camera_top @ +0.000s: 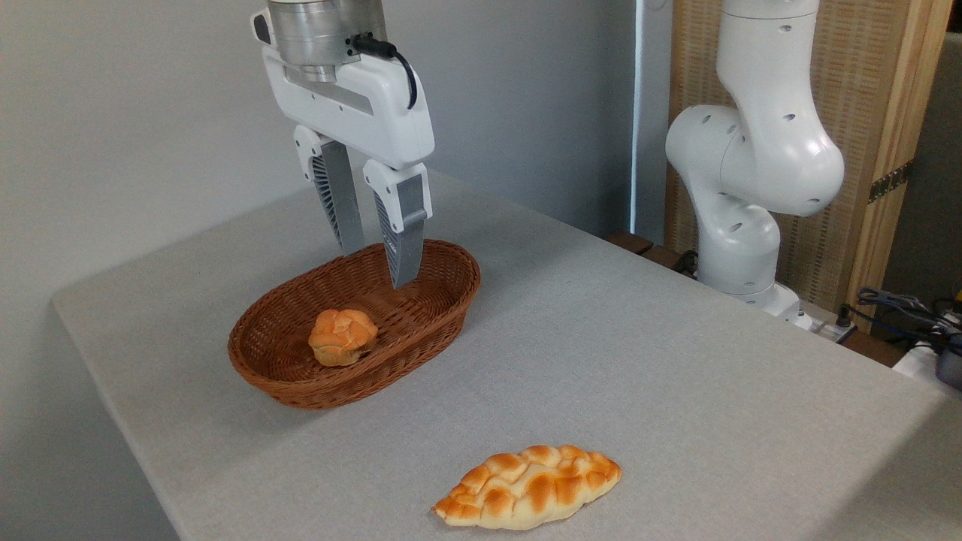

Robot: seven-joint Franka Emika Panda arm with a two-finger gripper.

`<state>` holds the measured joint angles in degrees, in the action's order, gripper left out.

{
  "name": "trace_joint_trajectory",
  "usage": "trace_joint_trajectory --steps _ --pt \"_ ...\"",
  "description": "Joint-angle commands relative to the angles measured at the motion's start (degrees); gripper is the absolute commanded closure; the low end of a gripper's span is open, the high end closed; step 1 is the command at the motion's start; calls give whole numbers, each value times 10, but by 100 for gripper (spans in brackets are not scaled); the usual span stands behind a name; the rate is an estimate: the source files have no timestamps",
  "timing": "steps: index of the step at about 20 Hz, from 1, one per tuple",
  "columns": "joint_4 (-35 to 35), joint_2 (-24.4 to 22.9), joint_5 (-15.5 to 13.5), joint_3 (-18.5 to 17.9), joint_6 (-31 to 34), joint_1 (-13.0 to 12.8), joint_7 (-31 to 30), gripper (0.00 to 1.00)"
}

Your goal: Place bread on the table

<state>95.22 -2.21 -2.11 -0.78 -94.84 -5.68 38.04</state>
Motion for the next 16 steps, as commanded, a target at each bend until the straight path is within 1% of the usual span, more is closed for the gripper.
trace_joint_trajectory --steps 1,8,16 --pt "-8 2 -1 -2 16 -5 9 0" --pt "-8 2 -1 -6 16 -5 9 0" --pt "-8 3 -3 -3 11 -5 5 0"
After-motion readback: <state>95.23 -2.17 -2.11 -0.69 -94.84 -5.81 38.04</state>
